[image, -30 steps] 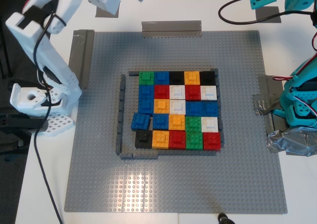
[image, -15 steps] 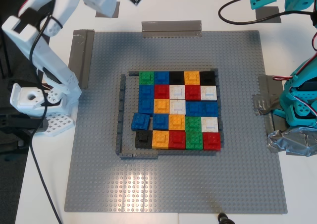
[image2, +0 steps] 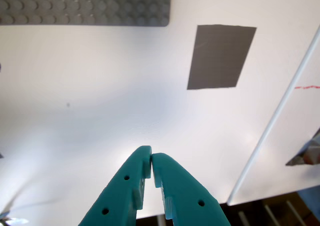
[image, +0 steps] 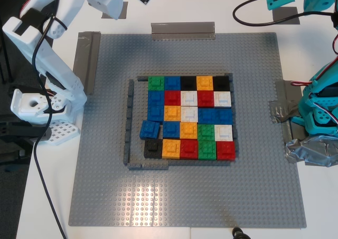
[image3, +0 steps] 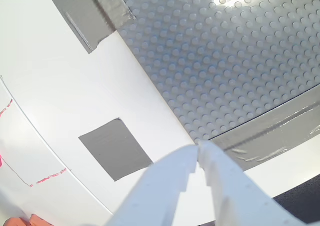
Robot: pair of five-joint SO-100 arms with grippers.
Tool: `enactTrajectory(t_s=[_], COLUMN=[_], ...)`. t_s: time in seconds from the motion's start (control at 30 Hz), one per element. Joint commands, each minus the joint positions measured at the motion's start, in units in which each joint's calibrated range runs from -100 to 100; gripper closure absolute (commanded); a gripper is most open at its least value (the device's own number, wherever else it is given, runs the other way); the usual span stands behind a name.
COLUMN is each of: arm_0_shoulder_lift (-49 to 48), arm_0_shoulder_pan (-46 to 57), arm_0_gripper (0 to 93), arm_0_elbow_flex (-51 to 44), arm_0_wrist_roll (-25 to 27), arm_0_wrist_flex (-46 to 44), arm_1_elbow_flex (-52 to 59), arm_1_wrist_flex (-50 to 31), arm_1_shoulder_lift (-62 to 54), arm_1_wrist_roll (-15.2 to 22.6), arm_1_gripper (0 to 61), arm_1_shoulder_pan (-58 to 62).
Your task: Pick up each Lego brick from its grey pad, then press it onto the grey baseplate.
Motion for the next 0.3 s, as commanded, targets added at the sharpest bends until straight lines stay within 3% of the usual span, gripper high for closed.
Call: enactTrajectory(t_s=[0.0,0.27], arm_0_shoulder_lift=[-2.55,-2.55], arm_0_shoulder_pan=[-0.37,-0.37], arm_0_gripper=[92.7,92.7], arm_0_elbow_flex=[-2.00,-2.00], arm_0_wrist_roll=[-0.16,-0.16], arm_0_wrist_flex=[0.39,0.39], arm_1_elbow_flex=[-1.21,-0.76], arm_1_wrist_flex=[-0.48,-0.73], arm_1_shoulder_lift=[-2.71,-2.97], arm_1_wrist_roll=[0.25,0.54], arm_1_gripper=[61.3,61.3], arm_1_shoulder_pan=[0.32,0.32])
